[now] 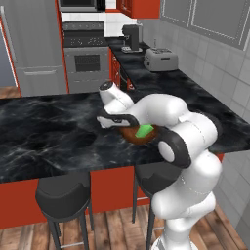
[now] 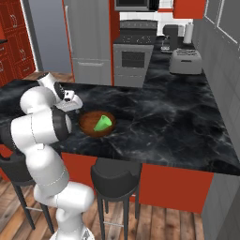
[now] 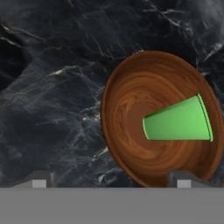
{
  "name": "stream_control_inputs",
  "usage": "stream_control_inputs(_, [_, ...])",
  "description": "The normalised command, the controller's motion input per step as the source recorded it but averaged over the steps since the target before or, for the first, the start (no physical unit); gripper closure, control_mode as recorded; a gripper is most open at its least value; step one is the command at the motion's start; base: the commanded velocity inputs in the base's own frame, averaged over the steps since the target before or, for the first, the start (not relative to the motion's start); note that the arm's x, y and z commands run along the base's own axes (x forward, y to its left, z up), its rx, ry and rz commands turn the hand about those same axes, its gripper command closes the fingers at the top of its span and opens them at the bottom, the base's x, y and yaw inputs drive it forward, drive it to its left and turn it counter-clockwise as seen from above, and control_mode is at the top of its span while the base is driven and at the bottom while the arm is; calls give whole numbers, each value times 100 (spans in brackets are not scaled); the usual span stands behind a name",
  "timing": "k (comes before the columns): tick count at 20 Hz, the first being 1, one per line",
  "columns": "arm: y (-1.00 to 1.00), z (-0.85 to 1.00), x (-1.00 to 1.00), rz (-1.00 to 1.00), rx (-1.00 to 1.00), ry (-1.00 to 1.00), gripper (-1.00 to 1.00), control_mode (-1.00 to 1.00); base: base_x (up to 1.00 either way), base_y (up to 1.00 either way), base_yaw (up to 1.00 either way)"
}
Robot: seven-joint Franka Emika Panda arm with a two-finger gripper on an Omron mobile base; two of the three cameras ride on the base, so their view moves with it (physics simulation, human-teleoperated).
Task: Place the cup inside the bowl on the dining table and move the bowl to any counter.
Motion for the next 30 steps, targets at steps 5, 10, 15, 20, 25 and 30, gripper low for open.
stream_control_inputs(5, [3, -26, 14, -12, -4, -3, -100, -100, 0, 0, 0])
stream_control_inputs(10, [0, -36, 10, -11, 0, -9, -100, -100, 0, 0, 0])
stream_control_inputs(15, [0, -34, 11, -12, 0, -15, -100, -100, 0, 0, 0])
stream_control_inputs(20, [-1, -1, 2, -6, 0, -1, -100, -100, 0, 0, 0])
stream_control_inputs(25, [-30, 0, 0, -1, 0, 0, -100, -100, 0, 0, 0])
stream_control_inputs(30, [-41, 0, 0, 0, 0, 0, -100, -100, 0, 0, 0])
